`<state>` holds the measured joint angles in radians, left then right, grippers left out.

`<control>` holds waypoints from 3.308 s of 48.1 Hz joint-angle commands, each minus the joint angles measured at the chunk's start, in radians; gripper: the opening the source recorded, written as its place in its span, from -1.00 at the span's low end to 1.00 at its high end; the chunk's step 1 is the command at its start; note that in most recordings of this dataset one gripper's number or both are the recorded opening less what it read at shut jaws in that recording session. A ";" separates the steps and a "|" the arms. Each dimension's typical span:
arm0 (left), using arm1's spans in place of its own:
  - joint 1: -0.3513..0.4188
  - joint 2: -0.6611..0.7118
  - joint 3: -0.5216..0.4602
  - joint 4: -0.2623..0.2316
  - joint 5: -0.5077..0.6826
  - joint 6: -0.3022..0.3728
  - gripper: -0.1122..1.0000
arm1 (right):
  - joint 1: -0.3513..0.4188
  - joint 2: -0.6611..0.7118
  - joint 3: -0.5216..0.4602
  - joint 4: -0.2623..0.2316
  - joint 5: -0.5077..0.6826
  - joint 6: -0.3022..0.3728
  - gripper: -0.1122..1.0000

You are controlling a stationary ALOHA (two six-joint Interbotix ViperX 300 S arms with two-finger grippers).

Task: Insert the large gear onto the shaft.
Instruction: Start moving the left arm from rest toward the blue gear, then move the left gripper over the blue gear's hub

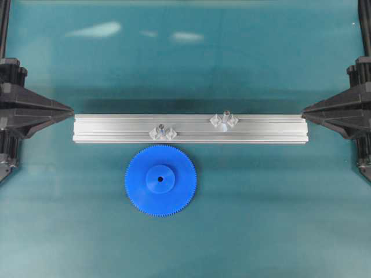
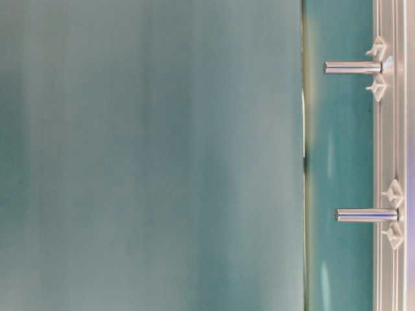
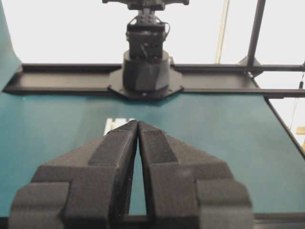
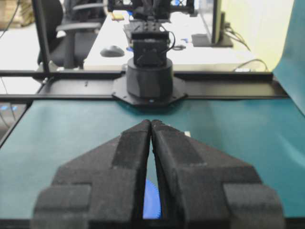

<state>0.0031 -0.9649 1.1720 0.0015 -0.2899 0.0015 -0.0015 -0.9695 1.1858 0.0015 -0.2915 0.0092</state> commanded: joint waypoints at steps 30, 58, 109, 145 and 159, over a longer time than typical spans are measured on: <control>-0.052 0.124 -0.078 0.015 0.133 -0.063 -0.79 | -0.020 0.012 0.021 0.015 0.206 0.060 -0.75; -0.098 0.367 -0.186 0.015 0.291 -0.072 -0.79 | -0.066 0.005 0.061 0.015 0.385 0.063 -0.75; -0.127 0.712 -0.445 0.015 0.566 -0.112 -0.79 | -0.067 0.003 0.074 0.015 0.426 0.061 -0.75; -0.141 0.951 -0.638 0.015 0.738 -0.155 -0.79 | -0.069 -0.023 0.087 0.017 0.433 0.061 -0.75; -0.141 1.022 -0.701 0.015 0.785 -0.152 -0.79 | -0.072 -0.026 0.091 0.015 0.433 0.061 -0.75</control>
<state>-0.1335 0.0583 0.5047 0.0138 0.4878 -0.1519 -0.0690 -1.0002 1.2855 0.0169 0.1457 0.0644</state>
